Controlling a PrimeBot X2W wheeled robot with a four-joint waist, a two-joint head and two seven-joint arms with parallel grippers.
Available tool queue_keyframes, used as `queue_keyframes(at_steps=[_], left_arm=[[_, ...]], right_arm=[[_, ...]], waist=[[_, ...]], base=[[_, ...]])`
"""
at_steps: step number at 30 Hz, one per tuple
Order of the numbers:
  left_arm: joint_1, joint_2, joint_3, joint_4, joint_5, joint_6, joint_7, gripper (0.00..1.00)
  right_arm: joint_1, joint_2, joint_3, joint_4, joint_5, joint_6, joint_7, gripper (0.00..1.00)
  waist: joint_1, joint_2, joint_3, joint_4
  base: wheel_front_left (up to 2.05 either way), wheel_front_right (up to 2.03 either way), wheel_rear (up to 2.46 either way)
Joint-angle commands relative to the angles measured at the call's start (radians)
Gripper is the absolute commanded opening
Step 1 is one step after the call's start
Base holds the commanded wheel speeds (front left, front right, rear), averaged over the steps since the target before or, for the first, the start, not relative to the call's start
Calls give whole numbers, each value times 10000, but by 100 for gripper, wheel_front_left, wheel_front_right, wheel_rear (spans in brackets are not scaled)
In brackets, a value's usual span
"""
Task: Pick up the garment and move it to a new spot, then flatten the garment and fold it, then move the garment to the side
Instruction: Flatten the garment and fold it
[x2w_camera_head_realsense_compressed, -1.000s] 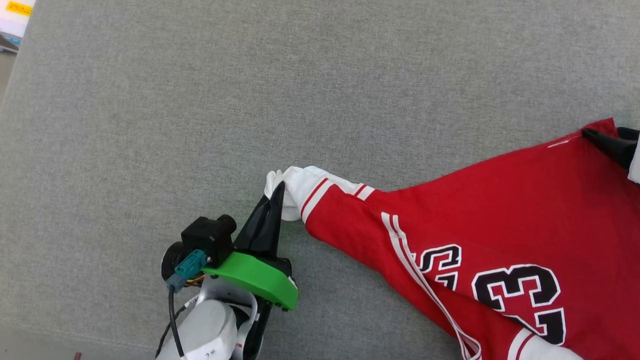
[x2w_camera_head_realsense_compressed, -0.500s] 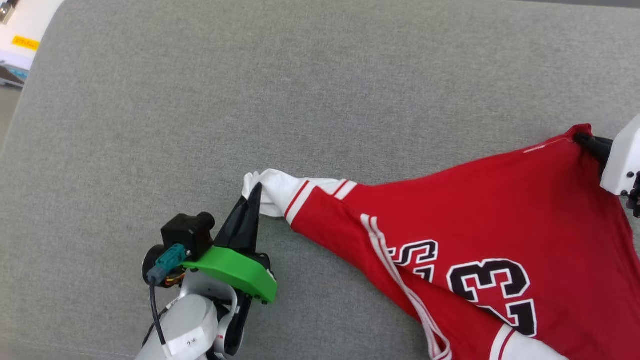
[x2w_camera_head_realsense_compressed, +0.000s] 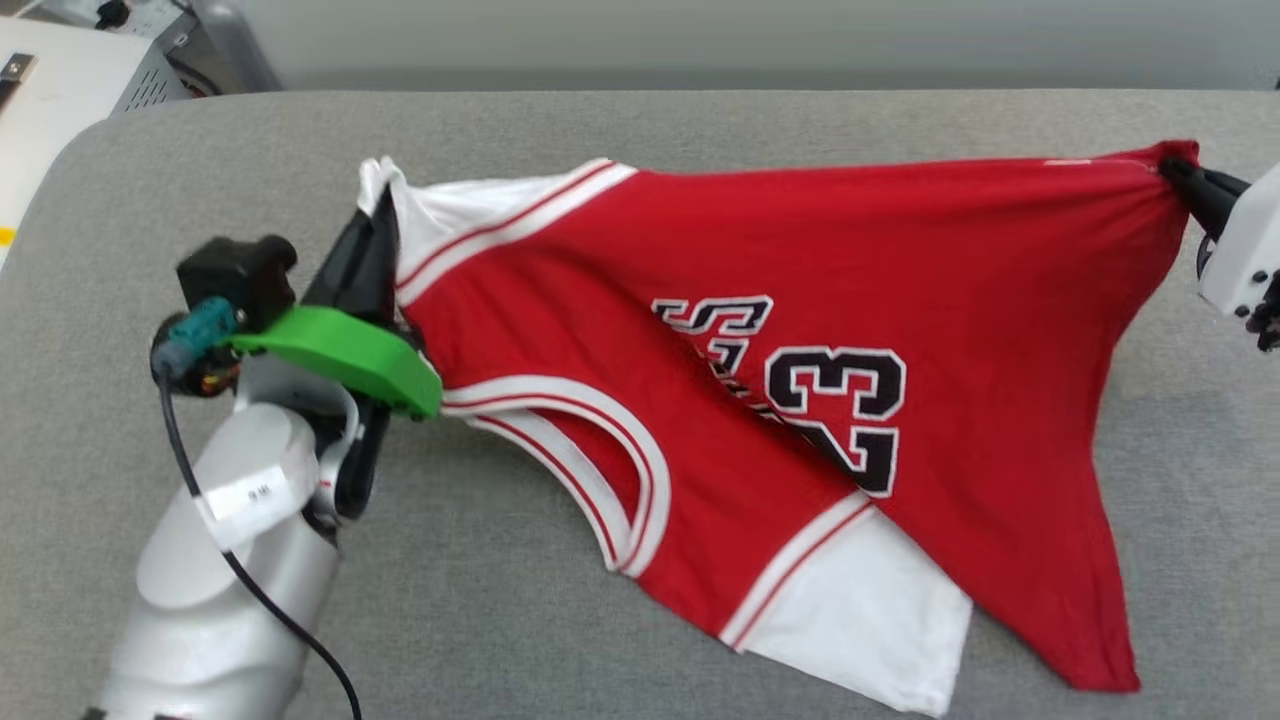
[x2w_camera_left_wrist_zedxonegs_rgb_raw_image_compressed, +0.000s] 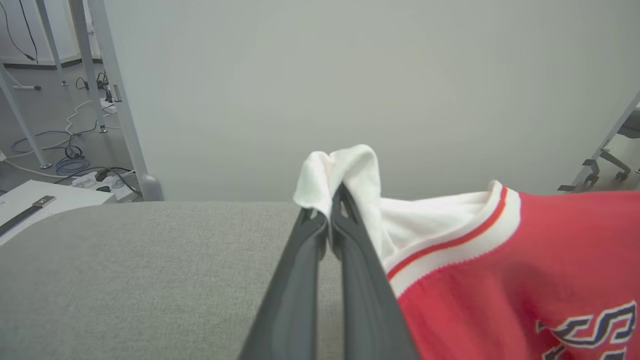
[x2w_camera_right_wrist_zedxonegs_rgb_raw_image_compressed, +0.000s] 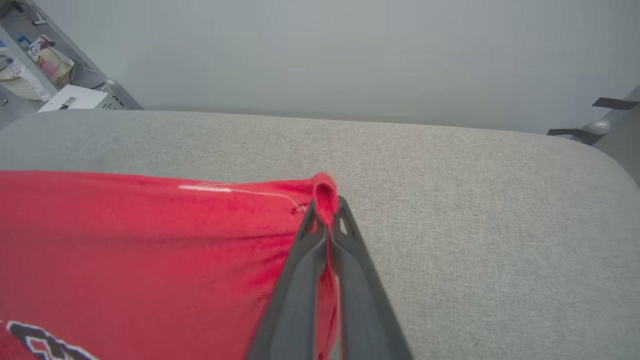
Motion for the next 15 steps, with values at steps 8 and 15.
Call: queue_keyframes(at_steps=[8, 15], left_arm=[[-3336, 621, 334, 1783, 75, -207, 555, 0], [-6614, 1243, 202, 2945, 791, -108, 1163, 0]], right_arm=[[-1923, 610, -722, 666, -1062, -9, -634, 0], [-4190, 981, -1174, 1147, -1800, -9, -1262, 0]], waist=[[-1, 0, -66, -649], [-1, 0, 1010, -961]], base=[[0, 0, 0], [0, 0, 0]])
